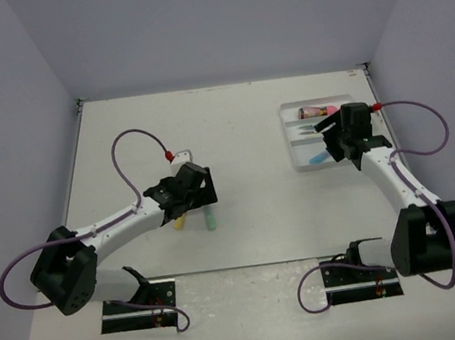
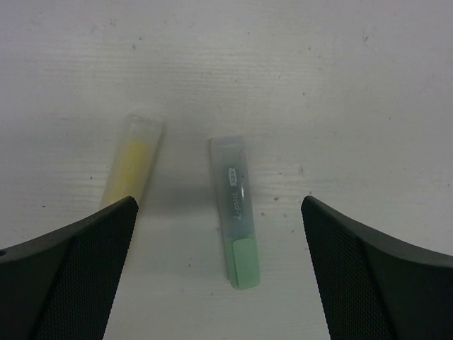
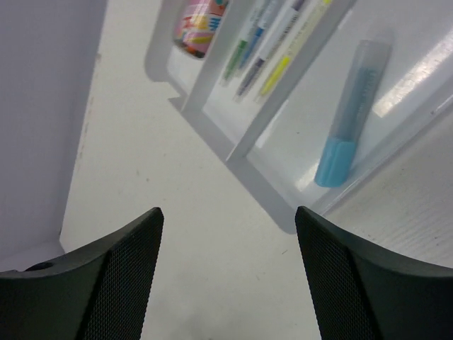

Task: Sort the stationery into containers
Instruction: Pick up the stationery from the center of the board.

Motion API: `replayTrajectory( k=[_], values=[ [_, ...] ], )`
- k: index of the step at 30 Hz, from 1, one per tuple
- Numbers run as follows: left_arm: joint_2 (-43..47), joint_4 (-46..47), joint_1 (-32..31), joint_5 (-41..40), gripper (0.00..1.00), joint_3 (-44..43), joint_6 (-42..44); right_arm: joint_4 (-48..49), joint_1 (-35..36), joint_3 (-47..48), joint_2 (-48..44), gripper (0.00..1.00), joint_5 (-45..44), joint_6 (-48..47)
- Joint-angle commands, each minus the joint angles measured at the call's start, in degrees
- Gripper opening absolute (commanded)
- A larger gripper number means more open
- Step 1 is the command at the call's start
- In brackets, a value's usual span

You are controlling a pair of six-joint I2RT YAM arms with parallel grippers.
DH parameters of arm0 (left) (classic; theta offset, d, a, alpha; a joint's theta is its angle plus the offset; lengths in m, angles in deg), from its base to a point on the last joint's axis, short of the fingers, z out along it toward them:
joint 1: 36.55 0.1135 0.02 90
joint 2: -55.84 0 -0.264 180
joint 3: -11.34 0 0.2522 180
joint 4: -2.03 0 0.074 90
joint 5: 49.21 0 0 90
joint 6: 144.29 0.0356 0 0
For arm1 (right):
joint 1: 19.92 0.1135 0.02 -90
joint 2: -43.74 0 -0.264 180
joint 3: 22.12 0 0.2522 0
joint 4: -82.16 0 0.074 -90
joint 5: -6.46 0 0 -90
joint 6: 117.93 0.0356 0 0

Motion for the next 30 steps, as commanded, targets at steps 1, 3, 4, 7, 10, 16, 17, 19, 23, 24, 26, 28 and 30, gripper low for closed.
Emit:
replayTrajectory(
  k=[1, 3, 4, 7, 10, 16, 17, 19, 23, 24, 26, 28, 30],
  values=[
    [-4.7, 1.8, -2.2, -4.0, 0.97, -1.5, -2.7, 1.2, 2.9, 0.3, -8.7, 0.77, -1.2, -8.2],
    [-6.8, 1.3, -3.3, -4.6, 0.91, -2.3, -3.8, 0.5, 3.3, 0.3, -9.6, 0.77, -0.6, -8.9],
    [-8.0, 1.0, -3.9, -4.8, 0.87, -2.6, -4.5, 0.1, 3.4, 0.3, -10.5, 0.77, -0.1, -9.6],
    [-10.8, 0.9, -4.7, -5.0, 0.85, -2.9, -7.0, 0.6, 3.7, -0.7, -12.1, 0.77, 2.1, -11.1],
    [-14.0, 1.8, -5.4, -4.1, 0.76, -3.6, -7.7, 2.1, 5.0, -1.9, -12.4, 0.77, 4.5, -12.9],
    [-19.0, 3.2, -6.6, -1.6, 0.07, -5.6, -7.6, 8.1, 7.9, -5.3, -11.5, 0.75, 11.3, -17.3],
    [-19.0, 3.3, -6.6, -1.4, 0.06, -5.5, -7.6, 8.7, 7.9, -5.7, -11.3, 0.75, 14.2, -17.7],
    [-18.1, 3.8, -6.6, -1.6, 0.00, -5.1, -7.6, 13.3, 8.2, -8.5, -10.0, 0.75, 23.4, -20.6],
    [-12.7, 5.0, -6.6, -3.0, 0.00, -5.4, -6.3, 22.0, 10.3, -11.8, -6.5, 0.84, 33.9, -22.7],
    [-11.7, 6.1, -6.6, -2.7, 0.00, -6.0, -5.3, 23.5, 11.5, -12.7, -4.8, 0.85, 35.9, -22.3],
    [-9.5, 6.7, -6.6, -2.2, 0.00, -8.1, -4.2, 26.8, 14.8, -13.1, -2.6, 0.85, 38.8, -22.2],
    [-7.6, 7.0, -6.6, -2.1, 0.00, -9.8, -3.6, 29.7, 18.7, -13.5, -1.5, 0.85, 39.5, -22.5],
    [-6.5, 7.6, -6.6, -2.1, 0.00, -11.2, -2.8, 34.5, 22.5, -14.0, -0.3, 0.85, 40.7, -22.6]
  ],
)
